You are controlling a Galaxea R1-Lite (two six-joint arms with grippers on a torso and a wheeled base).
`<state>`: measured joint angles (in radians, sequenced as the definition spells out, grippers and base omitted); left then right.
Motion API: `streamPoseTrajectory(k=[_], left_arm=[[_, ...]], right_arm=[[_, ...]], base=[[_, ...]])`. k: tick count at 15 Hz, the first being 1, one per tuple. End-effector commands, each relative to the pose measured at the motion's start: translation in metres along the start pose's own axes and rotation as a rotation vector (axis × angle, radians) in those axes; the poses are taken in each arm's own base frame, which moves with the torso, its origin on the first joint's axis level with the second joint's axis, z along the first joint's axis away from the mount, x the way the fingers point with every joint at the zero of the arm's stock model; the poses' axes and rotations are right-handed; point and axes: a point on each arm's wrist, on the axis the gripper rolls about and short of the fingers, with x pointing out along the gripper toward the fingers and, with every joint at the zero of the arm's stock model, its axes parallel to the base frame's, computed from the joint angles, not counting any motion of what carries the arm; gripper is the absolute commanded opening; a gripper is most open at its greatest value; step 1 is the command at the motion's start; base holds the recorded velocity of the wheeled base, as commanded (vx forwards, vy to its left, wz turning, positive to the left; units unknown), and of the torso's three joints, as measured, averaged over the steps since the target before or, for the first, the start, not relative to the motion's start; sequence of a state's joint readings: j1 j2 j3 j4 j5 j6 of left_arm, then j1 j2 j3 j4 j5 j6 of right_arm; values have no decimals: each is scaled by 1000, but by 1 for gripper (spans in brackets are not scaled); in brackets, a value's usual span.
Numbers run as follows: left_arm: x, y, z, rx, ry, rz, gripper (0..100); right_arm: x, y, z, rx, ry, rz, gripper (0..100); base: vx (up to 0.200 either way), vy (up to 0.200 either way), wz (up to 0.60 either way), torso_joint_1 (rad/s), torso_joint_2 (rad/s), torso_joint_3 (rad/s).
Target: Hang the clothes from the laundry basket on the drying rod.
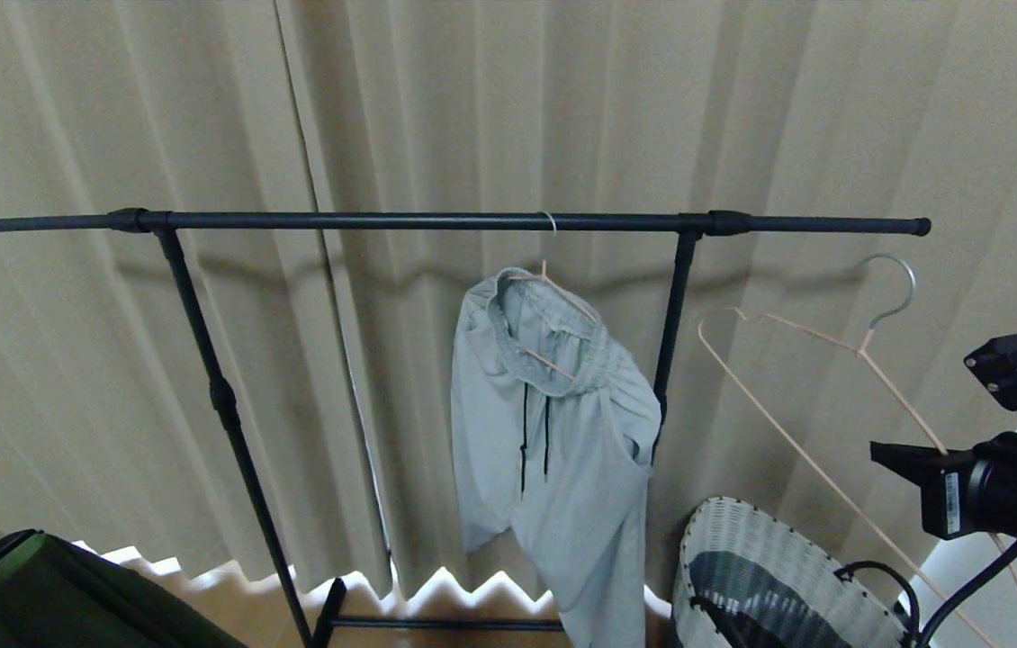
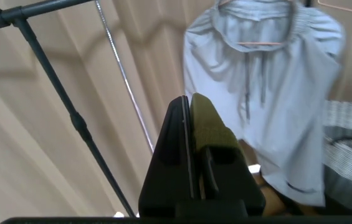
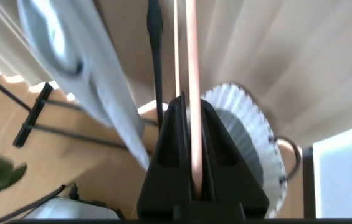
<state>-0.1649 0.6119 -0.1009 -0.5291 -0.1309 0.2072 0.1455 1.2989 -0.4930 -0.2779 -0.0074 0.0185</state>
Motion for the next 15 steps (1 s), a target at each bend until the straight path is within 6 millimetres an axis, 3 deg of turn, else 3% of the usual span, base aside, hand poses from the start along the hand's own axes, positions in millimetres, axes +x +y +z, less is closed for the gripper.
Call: streamPoseTrajectory(k=[1,10,15], left_arm=[[0,0,-1,-1,5,-3,0],[3,0,-2,-6,22,-6,0],[3,0,-2,-6,22,-5,0]], right_arm=[[-3,0,-5,0,4,0,0],[-20,4,-9,-7,-44,30,0],[-24,6,-8,-14,-61,46,0]], base=[[-200,0,0,-2,7,-7],[0,0,0,0,0,0],[0,200,0,2,3,0]])
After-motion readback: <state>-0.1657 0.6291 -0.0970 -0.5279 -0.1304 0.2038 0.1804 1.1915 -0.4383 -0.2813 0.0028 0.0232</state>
